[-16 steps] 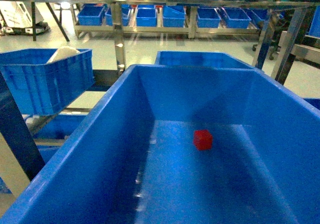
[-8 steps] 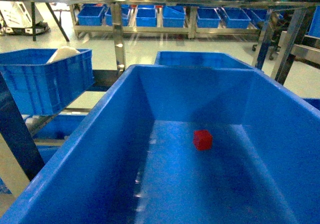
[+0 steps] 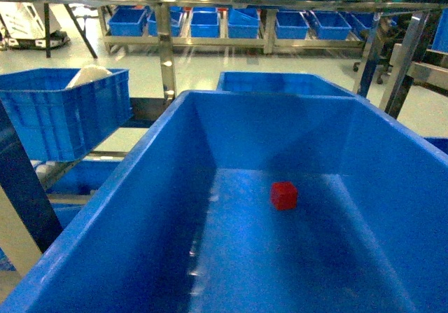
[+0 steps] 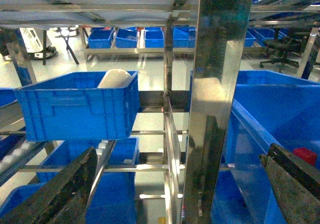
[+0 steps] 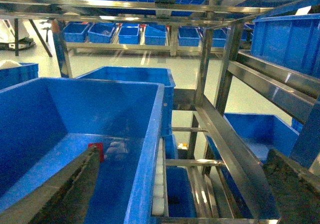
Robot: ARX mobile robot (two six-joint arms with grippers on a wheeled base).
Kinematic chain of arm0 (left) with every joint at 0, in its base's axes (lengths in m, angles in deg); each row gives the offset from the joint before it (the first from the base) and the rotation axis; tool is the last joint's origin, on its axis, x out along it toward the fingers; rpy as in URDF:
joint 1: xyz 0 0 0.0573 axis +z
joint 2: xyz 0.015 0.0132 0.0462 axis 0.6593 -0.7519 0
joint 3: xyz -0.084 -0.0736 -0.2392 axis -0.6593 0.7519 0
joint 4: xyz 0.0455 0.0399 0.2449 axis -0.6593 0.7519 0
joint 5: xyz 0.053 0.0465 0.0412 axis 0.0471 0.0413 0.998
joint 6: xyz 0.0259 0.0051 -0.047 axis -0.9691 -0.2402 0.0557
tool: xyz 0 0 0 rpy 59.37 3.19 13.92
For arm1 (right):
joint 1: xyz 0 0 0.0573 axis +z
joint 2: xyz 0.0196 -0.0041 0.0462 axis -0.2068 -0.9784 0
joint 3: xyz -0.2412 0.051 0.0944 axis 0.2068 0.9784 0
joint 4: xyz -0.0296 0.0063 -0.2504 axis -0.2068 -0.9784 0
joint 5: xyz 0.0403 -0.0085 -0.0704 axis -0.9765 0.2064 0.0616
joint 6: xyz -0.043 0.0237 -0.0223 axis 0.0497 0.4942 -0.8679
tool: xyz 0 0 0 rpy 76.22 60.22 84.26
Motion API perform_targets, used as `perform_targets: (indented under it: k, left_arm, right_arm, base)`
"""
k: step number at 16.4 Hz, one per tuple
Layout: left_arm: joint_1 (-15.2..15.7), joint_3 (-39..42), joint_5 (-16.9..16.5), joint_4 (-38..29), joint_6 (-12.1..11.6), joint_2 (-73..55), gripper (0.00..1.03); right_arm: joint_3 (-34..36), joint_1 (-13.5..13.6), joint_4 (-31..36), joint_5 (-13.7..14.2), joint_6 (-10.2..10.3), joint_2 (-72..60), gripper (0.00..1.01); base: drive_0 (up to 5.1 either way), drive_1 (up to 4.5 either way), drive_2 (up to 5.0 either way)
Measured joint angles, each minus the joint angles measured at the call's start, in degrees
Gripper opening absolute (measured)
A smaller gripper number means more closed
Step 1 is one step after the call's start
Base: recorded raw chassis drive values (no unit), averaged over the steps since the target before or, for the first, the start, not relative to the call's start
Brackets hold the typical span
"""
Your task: Place magnetic block on left shelf second layer
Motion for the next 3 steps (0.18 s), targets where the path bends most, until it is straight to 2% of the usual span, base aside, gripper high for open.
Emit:
perform_targets:
  k: [1, 3]
  left_arm:
    - [0.00, 0.00, 0.00, 0.00, 0.00, 0.00, 0.98]
    - [0.00, 0.00, -0.02, 0.00, 0.00, -0.02, 0.98]
  right_arm:
    - [0.00, 0.00, 0.00, 0.00, 0.02, 0.00, 1.00]
    - [0.00, 0.00, 0.00, 0.00, 0.02, 0.00, 0.98]
  base:
    - [0.0, 0.00, 0.0]
    - [0.0, 0.00, 0.0]
